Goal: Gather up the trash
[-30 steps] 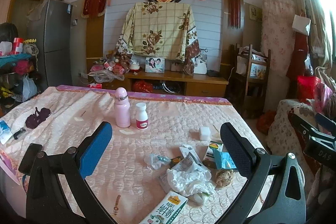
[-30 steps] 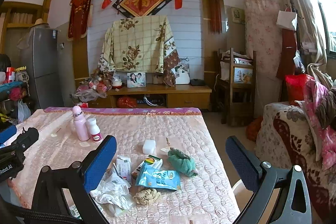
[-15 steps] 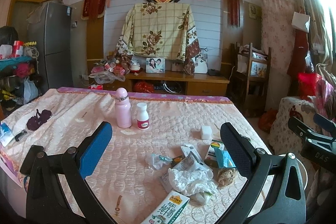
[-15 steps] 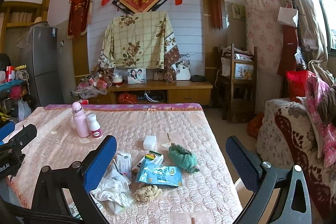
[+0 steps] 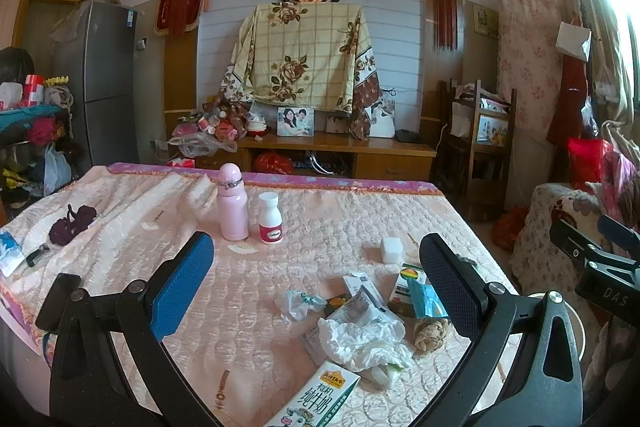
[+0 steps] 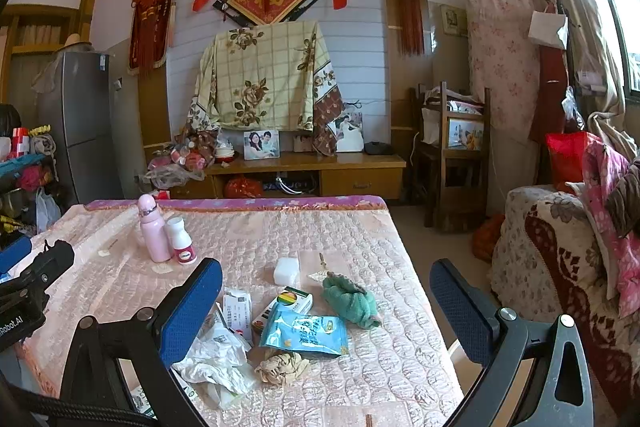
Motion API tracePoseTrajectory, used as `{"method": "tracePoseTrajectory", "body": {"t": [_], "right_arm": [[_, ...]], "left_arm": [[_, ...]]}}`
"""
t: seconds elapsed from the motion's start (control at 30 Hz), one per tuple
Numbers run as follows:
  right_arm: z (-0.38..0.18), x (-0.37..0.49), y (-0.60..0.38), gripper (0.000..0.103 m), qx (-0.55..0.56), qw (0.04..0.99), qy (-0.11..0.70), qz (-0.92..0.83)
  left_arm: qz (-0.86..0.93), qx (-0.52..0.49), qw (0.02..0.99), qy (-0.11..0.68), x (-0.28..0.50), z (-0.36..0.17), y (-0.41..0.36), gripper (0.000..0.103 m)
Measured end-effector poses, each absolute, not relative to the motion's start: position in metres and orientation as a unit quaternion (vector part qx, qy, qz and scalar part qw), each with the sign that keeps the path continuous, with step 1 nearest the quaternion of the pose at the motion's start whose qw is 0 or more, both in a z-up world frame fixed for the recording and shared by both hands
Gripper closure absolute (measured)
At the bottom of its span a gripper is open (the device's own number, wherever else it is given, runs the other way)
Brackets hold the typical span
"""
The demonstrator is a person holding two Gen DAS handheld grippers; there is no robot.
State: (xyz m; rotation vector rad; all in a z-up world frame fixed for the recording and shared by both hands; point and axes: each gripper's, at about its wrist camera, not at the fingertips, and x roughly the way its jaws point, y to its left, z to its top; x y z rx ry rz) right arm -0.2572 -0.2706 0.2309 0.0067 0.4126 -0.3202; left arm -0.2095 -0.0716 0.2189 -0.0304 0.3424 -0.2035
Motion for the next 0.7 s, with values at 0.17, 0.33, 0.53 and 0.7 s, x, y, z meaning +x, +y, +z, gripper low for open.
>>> {"method": "tracePoseTrajectory", "body": {"t": [0.17, 0.33, 0.53, 0.7], "right_arm": [[0.2299, -0.2569, -0.2699, 0.000, 0.002, 0.966, 0.205, -0.158], [0.2286, -0.2563, -0.2689, 0.000, 0.003, 0.966, 0.205, -0.158], [0.2291, -0.2561, -0.2689, 0.000, 0.003, 0.966, 0.206, -0.158], [0.2291, -0.2561, -0.2687, 0.000, 0.003, 0.966, 0.206, -0.158]], "left_arm": [[-0.102, -0.016, 0.979, 0.178, -0.2081, 0.2132, -0.0723, 0.001], [-0.103, -0.015, 0.978, 0.181, -0.2077, 0.2132, -0.0724, 0.001], [-0.103, -0.015, 0.978, 0.180, -0.2078, 0.2137, -0.0728, 0.001], [-0.103, -0.014, 0.978, 0.180, -0.2076, 0.2137, -0.0733, 0.001]]}}
